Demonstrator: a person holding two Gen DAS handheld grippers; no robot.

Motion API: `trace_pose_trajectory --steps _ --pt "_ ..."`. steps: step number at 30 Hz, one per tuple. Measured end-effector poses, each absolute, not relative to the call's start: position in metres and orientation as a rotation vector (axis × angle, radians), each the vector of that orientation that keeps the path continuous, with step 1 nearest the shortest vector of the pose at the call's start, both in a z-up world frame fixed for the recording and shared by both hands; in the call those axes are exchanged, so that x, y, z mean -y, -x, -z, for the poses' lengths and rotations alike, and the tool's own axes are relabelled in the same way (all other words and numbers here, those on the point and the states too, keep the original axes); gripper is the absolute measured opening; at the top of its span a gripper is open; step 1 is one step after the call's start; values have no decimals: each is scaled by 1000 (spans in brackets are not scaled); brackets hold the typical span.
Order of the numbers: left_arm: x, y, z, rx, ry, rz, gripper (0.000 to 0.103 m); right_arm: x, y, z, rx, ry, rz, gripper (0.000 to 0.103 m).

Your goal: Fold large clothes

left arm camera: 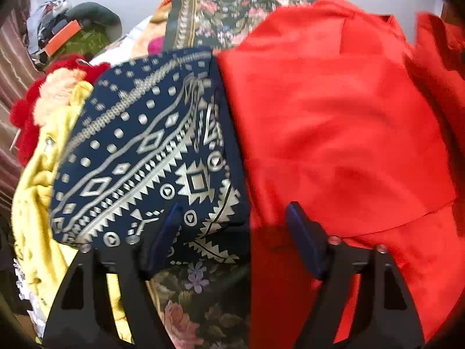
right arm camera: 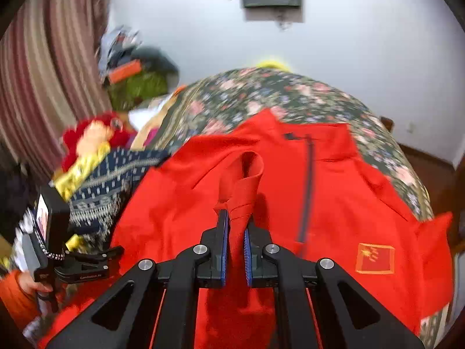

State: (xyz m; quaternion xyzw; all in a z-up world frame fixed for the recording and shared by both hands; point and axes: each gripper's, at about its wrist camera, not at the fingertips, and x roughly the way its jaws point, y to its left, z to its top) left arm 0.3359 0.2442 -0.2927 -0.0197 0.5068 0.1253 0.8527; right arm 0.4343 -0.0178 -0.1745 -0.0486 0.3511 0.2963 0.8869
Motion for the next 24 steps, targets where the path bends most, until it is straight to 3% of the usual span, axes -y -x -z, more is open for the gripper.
trace_pose_trajectory --steps 9,17,19,24 --pt "-197 -344 238 -962 80 -152 77 117 -431 171 -765 -22 -527 6" --pt "-175 -367 294 -1113 81 -169 79 175 -431 207 -844 16 -429 6" --pt "-179 -365 298 -1095 94 -187 90 181 -433 220 -878 40 -421 7" --pt "-187 -361 307 -1093 114 -217 99 179 -439 262 -962 222 -343 7"
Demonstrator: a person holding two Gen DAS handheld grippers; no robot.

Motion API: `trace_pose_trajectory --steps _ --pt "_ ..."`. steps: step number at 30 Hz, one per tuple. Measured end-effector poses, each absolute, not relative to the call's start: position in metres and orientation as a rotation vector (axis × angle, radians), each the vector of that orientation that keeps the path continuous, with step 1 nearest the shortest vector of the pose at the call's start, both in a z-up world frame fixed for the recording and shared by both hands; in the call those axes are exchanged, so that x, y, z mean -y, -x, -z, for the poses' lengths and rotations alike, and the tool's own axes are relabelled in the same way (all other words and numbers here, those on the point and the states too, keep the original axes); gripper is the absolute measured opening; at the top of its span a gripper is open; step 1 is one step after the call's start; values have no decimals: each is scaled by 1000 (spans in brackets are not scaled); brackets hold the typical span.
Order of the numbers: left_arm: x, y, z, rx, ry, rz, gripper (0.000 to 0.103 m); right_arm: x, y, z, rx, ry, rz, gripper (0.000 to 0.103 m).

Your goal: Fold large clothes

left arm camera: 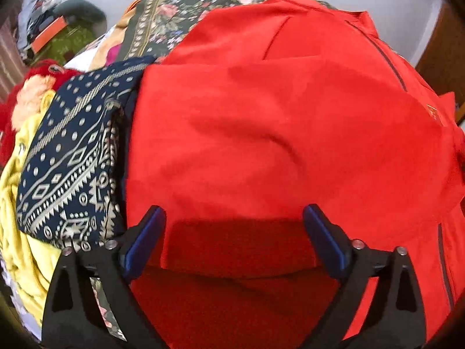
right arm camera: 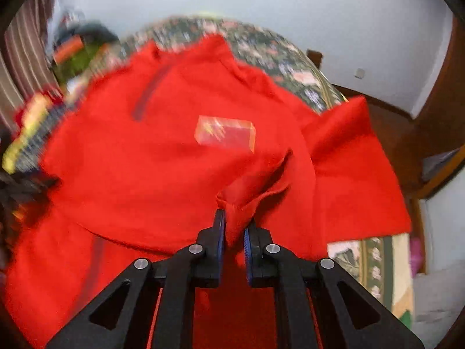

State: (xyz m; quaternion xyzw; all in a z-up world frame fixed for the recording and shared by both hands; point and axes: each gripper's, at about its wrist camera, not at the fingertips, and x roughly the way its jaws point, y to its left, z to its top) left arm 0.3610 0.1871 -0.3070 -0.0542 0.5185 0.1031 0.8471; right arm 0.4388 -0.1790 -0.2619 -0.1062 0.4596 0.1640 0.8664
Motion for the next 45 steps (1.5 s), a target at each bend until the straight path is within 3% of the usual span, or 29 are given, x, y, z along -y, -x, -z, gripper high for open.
trace_pose_trajectory --steps 3,6,7,8,10,20,27,33,45 --pt "-183 -359 308 -1081 83 -222 101 181 -438 270 -990 243 -331 8" --pt "-182 -359 310 -1072 64 -245 103 184 -438 269 -999 272 -291 25" --pt "-183 -359 311 -1072 70 -244 103 185 -436 269 -991 302 -259 45" --pt "-185 -360 311 -1071 76 -243 103 187 -435 270 -981 337 -220 73" --pt "-186 -360 313 -1070 87 -245 103 194 -430 270 -948 391 -148 92" --pt "-178 -356 300 -1082 80 -248 103 264 -410 229 -966 101 -264 92" --pt "-149 -363 247 -973 64 -184 103 323 -421 212 -951 -149 -260 92" --pt "-107 -392 223 -914 44 -100 103 361 -461 244 -1013 -366 -240 92" --pt "-46 -445 259 -950 1 17 103 406 -523 310 -1025 -650 -152 92"
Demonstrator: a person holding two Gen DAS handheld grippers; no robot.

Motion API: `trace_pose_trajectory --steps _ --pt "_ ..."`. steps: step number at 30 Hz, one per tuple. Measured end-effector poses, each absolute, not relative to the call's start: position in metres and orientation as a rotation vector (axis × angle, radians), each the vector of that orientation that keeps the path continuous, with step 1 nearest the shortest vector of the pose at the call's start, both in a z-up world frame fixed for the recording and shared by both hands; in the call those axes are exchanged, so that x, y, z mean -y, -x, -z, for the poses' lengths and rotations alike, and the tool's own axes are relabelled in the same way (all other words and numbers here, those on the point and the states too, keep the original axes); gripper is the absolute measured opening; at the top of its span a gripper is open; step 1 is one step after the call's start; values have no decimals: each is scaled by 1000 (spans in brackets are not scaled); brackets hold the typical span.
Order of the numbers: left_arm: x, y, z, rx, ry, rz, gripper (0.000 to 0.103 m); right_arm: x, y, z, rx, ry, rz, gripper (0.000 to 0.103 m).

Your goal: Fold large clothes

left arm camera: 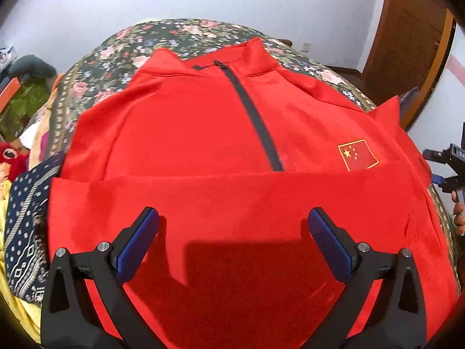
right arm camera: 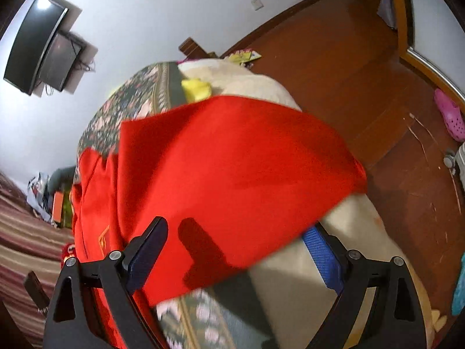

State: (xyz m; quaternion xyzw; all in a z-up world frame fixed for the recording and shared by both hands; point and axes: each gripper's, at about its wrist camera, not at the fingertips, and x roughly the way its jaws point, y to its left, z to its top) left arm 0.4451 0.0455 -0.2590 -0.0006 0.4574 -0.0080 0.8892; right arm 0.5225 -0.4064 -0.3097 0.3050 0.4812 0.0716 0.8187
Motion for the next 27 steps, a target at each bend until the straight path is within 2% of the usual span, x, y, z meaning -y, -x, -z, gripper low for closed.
trace_pose_trajectory --steps 6,9,11,13,14,20,27 --pt "-33 -459 265 -944 -24 18 103 411 -544 316 -972 -658 -101 90" --pt "-29 -461 266 -939 -52 11 103 407 -548 310 -926 -611 -35 75" --pt "-27 -460 266 -940 -57 12 103 404 -550 306 -911 -555 8 41" --pt "-25 -458 264 -937 -63 8 103 406 -550 302 -893 -555 -1 18" --pt "-25 -457 262 -936 -64 5 103 408 -549 300 -886 -569 -16 14" --pt "-27 -444 241 -903 -77 -1 103 403 -524 259 -801 -544 -61 8" --pt "-32 -422 212 -853 -79 0 103 371 -497 168 -669 -473 -165 8"
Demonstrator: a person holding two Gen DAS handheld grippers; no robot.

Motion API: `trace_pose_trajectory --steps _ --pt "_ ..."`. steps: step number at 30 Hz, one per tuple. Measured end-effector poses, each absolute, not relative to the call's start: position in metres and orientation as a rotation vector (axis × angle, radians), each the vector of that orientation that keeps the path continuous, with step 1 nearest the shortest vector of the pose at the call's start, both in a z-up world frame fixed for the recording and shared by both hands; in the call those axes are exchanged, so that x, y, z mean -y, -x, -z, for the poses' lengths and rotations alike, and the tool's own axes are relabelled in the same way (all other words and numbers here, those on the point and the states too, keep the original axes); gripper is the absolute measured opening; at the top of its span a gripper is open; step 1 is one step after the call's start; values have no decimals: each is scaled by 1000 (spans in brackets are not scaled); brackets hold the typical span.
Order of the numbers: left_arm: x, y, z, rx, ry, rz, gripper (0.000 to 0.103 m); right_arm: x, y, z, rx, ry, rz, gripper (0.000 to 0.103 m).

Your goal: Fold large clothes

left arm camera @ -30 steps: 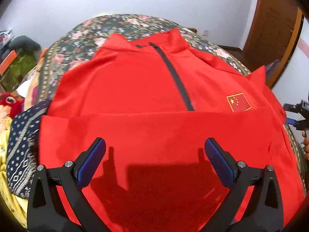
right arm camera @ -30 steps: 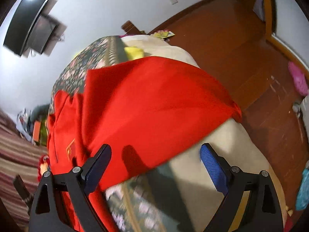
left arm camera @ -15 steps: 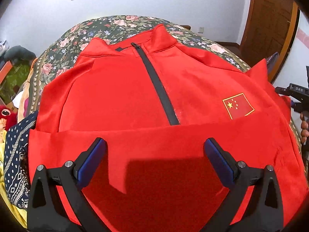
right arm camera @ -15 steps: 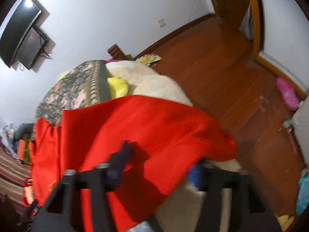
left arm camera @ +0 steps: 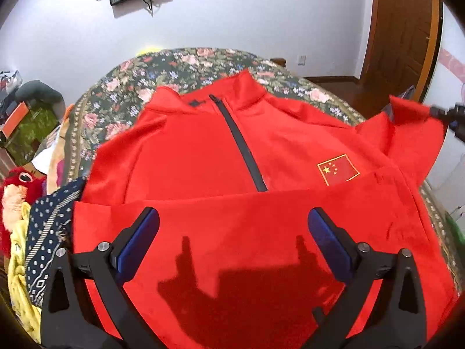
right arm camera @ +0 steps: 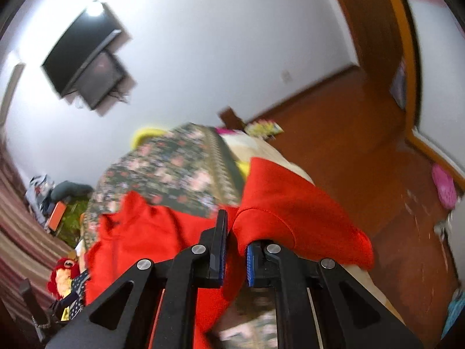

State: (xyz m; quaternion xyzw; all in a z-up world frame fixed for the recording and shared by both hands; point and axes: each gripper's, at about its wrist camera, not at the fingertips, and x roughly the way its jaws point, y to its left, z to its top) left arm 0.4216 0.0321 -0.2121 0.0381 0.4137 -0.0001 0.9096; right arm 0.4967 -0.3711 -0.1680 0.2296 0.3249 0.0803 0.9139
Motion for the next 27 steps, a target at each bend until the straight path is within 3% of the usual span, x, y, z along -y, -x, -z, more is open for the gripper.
trace_pose_trajectory --steps 6,10,18,27 --pt "-46 -394 187 -802 -77 0 103 288 -469 106 -593 -314 -302 8" --pt "-57 -379 182 -794 -80 -8 103 223 -453 101 -609 -205 -400 8" --pt "-82 -353 194 -827 -62 -29 103 131 -446 193 -862 -165 -523 8" --pt "-102 -336 219 -905 -35 -52 103 114 -453 275 -1157 -100 -398 8"
